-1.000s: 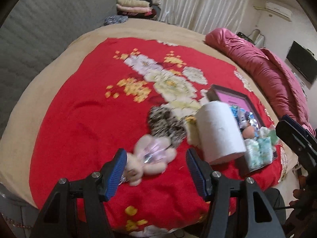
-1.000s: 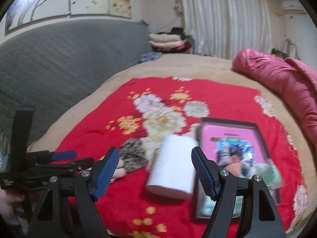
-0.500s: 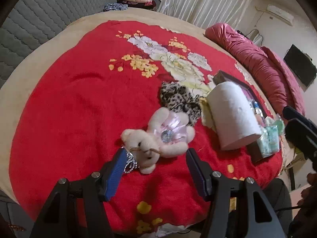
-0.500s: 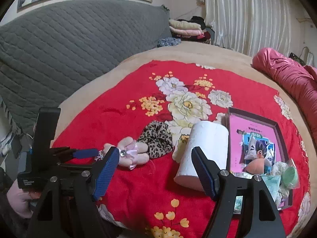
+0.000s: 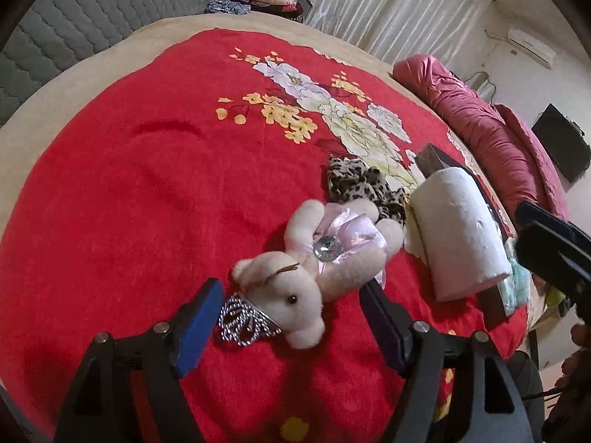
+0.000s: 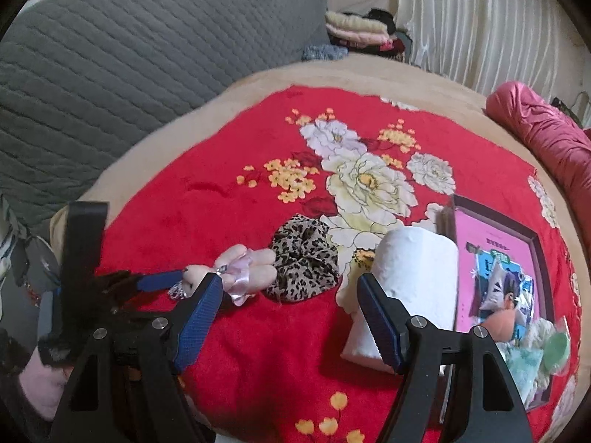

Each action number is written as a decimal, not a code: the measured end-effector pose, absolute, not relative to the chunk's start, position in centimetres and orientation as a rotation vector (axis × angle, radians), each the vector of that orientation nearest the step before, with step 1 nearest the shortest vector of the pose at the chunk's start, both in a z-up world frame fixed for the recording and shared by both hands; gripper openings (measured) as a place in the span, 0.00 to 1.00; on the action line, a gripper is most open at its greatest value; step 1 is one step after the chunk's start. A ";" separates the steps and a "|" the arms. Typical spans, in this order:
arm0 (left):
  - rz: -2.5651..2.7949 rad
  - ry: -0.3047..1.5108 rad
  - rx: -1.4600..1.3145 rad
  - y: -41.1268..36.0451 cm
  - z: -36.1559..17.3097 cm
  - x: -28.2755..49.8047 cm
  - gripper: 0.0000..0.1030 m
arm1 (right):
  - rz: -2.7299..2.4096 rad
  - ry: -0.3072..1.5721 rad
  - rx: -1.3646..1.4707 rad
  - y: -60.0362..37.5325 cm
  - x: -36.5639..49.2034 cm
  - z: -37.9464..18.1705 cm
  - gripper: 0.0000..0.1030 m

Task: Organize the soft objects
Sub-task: 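Grasp the plush bear with left tool while right tool grasps the leopard-print scrunchie, then lift the plush bear with left tool toward the tray while right tool carries the scrunchie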

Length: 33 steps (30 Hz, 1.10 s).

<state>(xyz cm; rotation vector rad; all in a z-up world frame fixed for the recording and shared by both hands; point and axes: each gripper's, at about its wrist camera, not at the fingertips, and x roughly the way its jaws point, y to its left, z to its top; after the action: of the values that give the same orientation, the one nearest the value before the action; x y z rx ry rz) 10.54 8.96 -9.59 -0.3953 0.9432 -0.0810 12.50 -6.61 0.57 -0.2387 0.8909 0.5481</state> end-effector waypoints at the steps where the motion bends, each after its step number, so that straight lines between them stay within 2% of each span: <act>1: -0.079 0.941 -0.391 8.9 -9.7 10.7 0.73 | 0.550 0.900 -0.234 -6.3 13.1 0.4 0.74; 15: -0.119 0.905 -0.436 9.5 -10.9 12.6 0.73 | 0.532 1.149 -0.236 -1.4 23.1 -5.6 0.74; 23: -0.128 0.899 -0.418 9.2 -11.0 13.0 0.73 | 0.515 1.260 -0.302 -0.3 25.4 -9.6 0.73; 26: -0.132 0.899 -0.398 8.8 -11.0 13.3 0.65 | 0.513 1.274 -0.310 -0.1 25.5 -10.5 0.53; 28: -0.136 0.902 -0.392 8.7 -11.0 13.3 0.64 | 0.512 1.270 -0.310 0.0 25.4 -10.7 0.48; 31: -0.140 0.904 -0.406 8.9 -11.2 13.3 0.60 | 0.529 1.253 -0.319 0.3 25.1 -10.5 0.34; 33: -0.144 0.897 -0.412 9.1 -11.2 13.3 0.53 | 0.534 1.229 -0.328 0.2 24.6 -9.8 0.21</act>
<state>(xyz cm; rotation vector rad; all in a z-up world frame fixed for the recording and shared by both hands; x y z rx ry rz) 13.26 9.07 -11.17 -0.4122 0.8966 -0.1436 24.65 0.23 -9.80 -0.3283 1.2295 0.5339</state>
